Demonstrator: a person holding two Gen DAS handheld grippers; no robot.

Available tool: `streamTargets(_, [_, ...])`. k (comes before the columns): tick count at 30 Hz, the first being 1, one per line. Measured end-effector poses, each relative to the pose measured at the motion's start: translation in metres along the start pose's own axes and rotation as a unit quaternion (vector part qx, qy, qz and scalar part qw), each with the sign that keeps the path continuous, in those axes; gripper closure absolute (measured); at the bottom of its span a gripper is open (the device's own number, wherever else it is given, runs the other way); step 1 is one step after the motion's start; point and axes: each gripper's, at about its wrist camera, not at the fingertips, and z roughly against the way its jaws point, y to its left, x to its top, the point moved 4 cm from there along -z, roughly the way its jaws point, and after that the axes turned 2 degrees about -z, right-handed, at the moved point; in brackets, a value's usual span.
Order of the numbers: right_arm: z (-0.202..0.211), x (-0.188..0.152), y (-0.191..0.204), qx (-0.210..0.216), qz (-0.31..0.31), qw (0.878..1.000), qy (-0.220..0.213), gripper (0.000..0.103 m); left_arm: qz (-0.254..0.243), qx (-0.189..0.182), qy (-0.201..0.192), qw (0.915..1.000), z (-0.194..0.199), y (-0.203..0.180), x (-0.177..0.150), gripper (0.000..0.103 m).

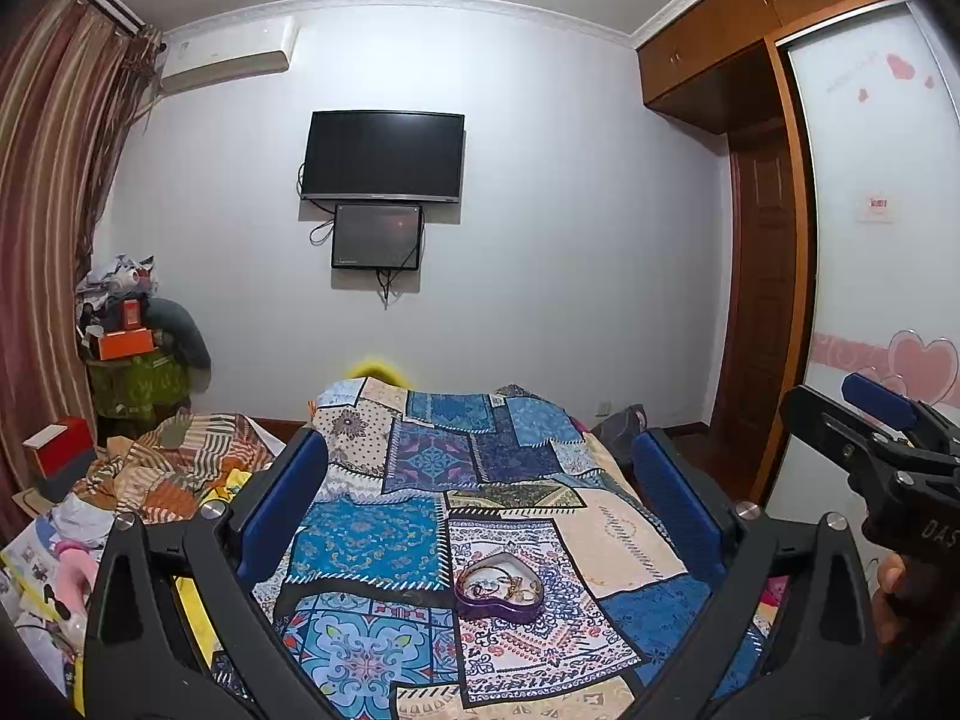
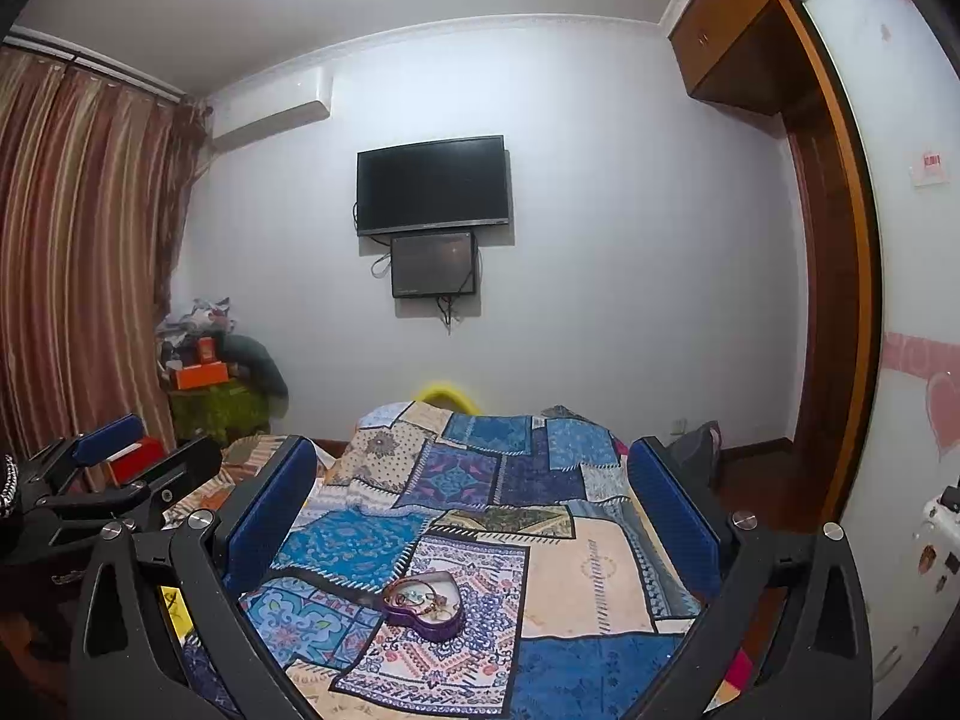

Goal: Organize jewelry

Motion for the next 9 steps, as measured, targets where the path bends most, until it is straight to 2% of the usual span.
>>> streamTargets(9, [-0.013,-0.006,-0.004,-0.002,-0.005,1.0,0.015,0.0,-0.002,-0.001,0.011,0.9999,-0.012,0.001,-0.006,0.0])
